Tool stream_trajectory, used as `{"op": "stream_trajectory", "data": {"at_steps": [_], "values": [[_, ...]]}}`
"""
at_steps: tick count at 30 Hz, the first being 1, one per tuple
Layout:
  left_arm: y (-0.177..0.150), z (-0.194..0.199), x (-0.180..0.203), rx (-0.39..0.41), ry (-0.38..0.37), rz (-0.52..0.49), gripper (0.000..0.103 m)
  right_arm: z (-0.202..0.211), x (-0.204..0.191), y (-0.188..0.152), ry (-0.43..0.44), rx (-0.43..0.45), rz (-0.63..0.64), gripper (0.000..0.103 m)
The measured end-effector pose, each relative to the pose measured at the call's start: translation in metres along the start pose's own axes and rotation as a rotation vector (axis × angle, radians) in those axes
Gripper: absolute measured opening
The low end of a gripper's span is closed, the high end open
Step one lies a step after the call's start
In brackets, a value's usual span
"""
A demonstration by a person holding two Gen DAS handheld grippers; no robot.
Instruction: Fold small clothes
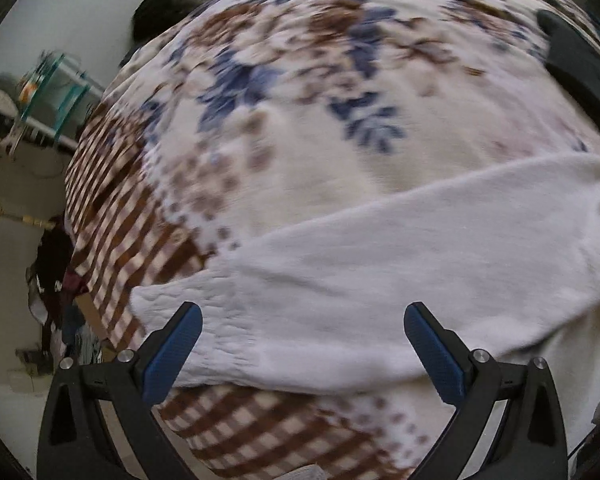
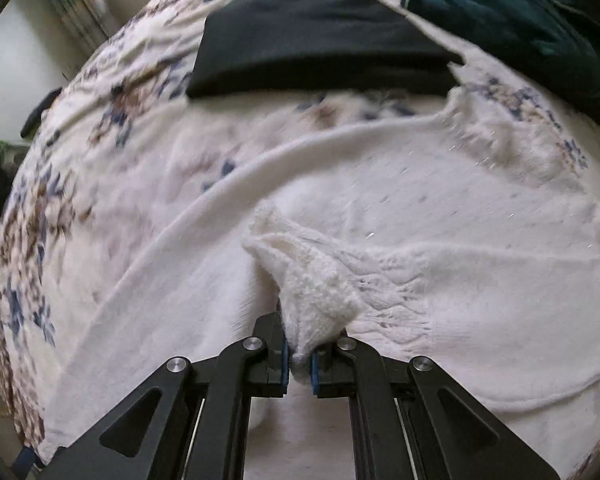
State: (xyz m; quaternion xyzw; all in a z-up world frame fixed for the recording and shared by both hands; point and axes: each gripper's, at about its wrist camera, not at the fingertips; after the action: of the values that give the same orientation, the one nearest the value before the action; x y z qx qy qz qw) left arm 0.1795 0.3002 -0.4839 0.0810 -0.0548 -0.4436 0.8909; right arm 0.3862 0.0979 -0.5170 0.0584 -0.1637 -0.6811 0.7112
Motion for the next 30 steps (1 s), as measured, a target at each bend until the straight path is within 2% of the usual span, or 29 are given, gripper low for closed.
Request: {"op": "stream_trajectory", "data": {"at_steps": [2, 3, 4, 5, 6, 7, 8, 10, 13, 14, 15, 19, 21, 22, 24, 25, 26, 27, 30], "values": [[0.0, -0.002, -0.014, 0.001, 0.007, 0.025, 0.103, -0.007, -0.01, -0.006, -0.007, -0.034, 0.026, 0.012], [-0.001, -0.002, -0.021, -0.001, 0.005, 0.043, 0.103, -0.012, -0.007, -0.006, 0.02, -0.077, 0.018, 0.012], [-0.001, -0.001, -0.031, 0.0, -0.001, 0.067, 0.103, -0.013, 0.003, -0.006, 0.06, -0.107, -0.011, 0.018], [-0.005, 0.003, -0.038, 0.004, -0.005, 0.087, 0.103, -0.013, 0.015, -0.007, 0.124, -0.139, -0.05, 0.035], [-0.007, 0.004, -0.046, 0.007, -0.014, 0.109, 0.103, -0.013, 0.031, -0.009, 0.209, -0.186, -0.1, 0.046], [-0.01, 0.006, -0.056, 0.01, -0.027, 0.138, 0.103, -0.011, 0.047, -0.012, 0.235, -0.212, -0.134, 0.069], [-0.014, 0.007, -0.066, 0.011, -0.049, 0.175, 0.103, -0.008, 0.057, -0.013, 0.231, -0.22, -0.152, 0.075], [-0.025, 0.005, -0.088, -0.002, -0.114, 0.26, 0.103, 0.006, 0.09, -0.021, 0.132, -0.202, -0.18, 0.077], [-0.041, -0.007, -0.116, -0.044, -0.189, 0.387, 0.103, 0.019, 0.137, -0.036, -0.091, -0.186, -0.189, 0.09], [-0.048, -0.012, -0.127, -0.055, -0.231, 0.459, 0.103, 0.019, 0.147, -0.039, -0.14, -0.196, -0.193, 0.095], [-0.052, -0.017, -0.135, -0.058, -0.264, 0.516, 0.103, 0.018, 0.16, -0.044, -0.183, -0.209, -0.206, 0.096], [-0.066, -0.044, -0.167, -0.058, -0.426, 0.792, 0.102, 0.004, 0.194, -0.063, -0.217, -0.265, -0.24, 0.096], [-0.065, -0.055, -0.177, -0.033, -0.445, 0.86, 0.099, 0.001, 0.205, -0.069, -0.208, -0.282, -0.236, 0.096], [-0.062, -0.059, -0.184, -0.008, -0.437, 0.901, 0.092, -0.001, 0.208, -0.073, -0.205, -0.288, -0.231, 0.096], [-0.055, -0.058, -0.19, 0.053, -0.395, 0.928, 0.06, -0.004, 0.208, -0.078, -0.202, -0.289, -0.208, 0.096], [-0.049, -0.054, -0.191, 0.076, -0.361, 0.914, 0.023, -0.004, 0.208, -0.08, -0.209, -0.291, -0.19, 0.096], [-0.043, -0.05, -0.19, 0.102, -0.35, 0.892, 0.01, -0.004, 0.206, -0.081, -0.212, -0.293, -0.176, 0.096], [-0.035, -0.042, -0.187, 0.135, -0.337, 0.859, 0.009, -0.006, 0.205, -0.082, -0.213, -0.298, -0.163, 0.096], [-0.008, -0.01, -0.159, 0.233, -0.272, 0.654, 0.009, -0.011, 0.205, -0.081, -0.236, -0.32, -0.133, 0.096]]}}
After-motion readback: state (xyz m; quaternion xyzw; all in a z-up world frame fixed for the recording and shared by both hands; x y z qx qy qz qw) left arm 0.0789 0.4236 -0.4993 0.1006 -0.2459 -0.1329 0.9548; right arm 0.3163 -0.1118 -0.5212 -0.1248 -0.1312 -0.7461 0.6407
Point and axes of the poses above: each gripper's, at about its wrist camera, not at the fingertips, and z roughly against the way its jaws point, x to its right, y to its top, and after that the axes turned 15 degrees about -y, right-handed
